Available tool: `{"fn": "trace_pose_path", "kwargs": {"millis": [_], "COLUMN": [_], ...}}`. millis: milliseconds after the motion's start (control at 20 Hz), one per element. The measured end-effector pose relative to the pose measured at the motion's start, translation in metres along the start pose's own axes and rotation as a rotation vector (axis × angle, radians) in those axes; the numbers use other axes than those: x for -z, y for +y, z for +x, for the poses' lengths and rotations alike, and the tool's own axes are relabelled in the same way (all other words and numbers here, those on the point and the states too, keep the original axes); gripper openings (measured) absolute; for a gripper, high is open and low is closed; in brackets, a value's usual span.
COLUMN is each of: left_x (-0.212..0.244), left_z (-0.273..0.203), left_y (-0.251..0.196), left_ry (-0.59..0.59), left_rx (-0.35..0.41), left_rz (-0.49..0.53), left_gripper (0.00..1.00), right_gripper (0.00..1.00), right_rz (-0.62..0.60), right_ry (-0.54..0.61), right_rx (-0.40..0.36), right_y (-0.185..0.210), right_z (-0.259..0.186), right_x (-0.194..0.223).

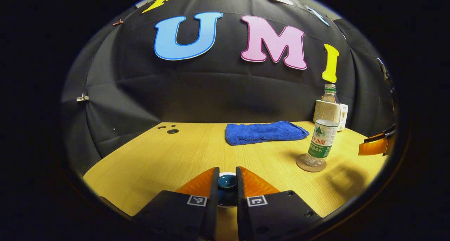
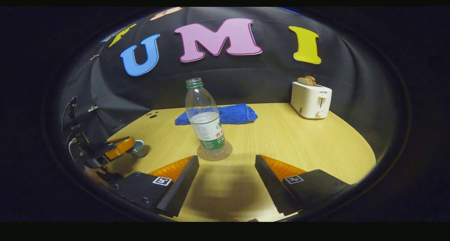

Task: Open the teacup lid with one hand, grasp the water bottle and pour water into the teacup with the other hand; after pouring, place the water bottle on the coaster and then close the teacup lid.

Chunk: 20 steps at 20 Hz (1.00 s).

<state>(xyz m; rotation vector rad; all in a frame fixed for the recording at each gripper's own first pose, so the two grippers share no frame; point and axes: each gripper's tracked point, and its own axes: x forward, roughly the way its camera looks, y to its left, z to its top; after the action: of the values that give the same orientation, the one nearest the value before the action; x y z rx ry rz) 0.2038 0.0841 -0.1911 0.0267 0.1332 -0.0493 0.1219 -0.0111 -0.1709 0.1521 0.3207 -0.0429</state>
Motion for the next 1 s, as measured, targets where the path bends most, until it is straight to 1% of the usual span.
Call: {"fn": "trace_pose_path", "kwargs": {"millis": [50, 100, 150, 200, 350, 450, 550, 600, 800, 850, 1000], "left_x": [0.0, 0.0, -0.001, 0.001, -0.01, -0.03, -0.057, -0.072, -0.141, -0.157, -0.198], "left_z": [0.001, 0.002, 0.001, 0.0, -0.016, -0.037, -0.064, -0.08, -0.146, -0.161, -0.202], "left_y": [0.0, 0.0, 0.002, 0.002, 0.009, 0.013, 0.015, 0.016, 0.017, 0.014, -0.001], "left_ry": [0.001, -0.003, -0.003, 0.002, 0.01, -0.002, -0.009, -0.011, -0.069, -0.08, -0.129], "left_rx": [-0.003, -0.002, -0.009, -0.009, -0.04, -0.061, -0.079, -0.093, -0.189, -0.205, -0.22], "left_rz": [-0.004, -0.007, -0.01, -0.014, -0.001, 0.001, -0.014, -0.025, -0.035, -0.045, -0.085], "left_gripper": [0.28, 0.27, 0.35, 0.34, 0.64, 0.89, 0.95, 0.96, 0.96, 0.96, 0.96], "right_gripper": [0.99, 0.99, 0.99, 0.99, 0.99, 0.99, 0.99, 0.99, 0.99, 0.99, 0.99], "right_rz": [0.001, -0.001, -0.002, -0.003, 0.003, 0.008, -0.015, -0.019, -0.039, -0.062, -0.131], "right_ry": [-0.002, -0.004, -0.008, -0.01, -0.004, -0.009, -0.028, -0.04, -0.115, -0.139, -0.209], "right_rx": [0.001, 0.002, 0.004, 0.007, 0.016, 0.019, 0.045, 0.052, 0.063, 0.066, 0.059], "right_y": [0.0, -0.001, -0.002, -0.003, -0.007, -0.008, -0.015, -0.016, -0.013, -0.012, -0.001], "right_z": [-0.001, -0.003, -0.005, -0.005, -0.014, -0.024, -0.038, -0.046, -0.086, -0.096, -0.127], "right_x": [0.0, -0.001, -0.002, -0.003, -0.009, -0.022, -0.039, -0.05, -0.096, -0.106, -0.132]}}
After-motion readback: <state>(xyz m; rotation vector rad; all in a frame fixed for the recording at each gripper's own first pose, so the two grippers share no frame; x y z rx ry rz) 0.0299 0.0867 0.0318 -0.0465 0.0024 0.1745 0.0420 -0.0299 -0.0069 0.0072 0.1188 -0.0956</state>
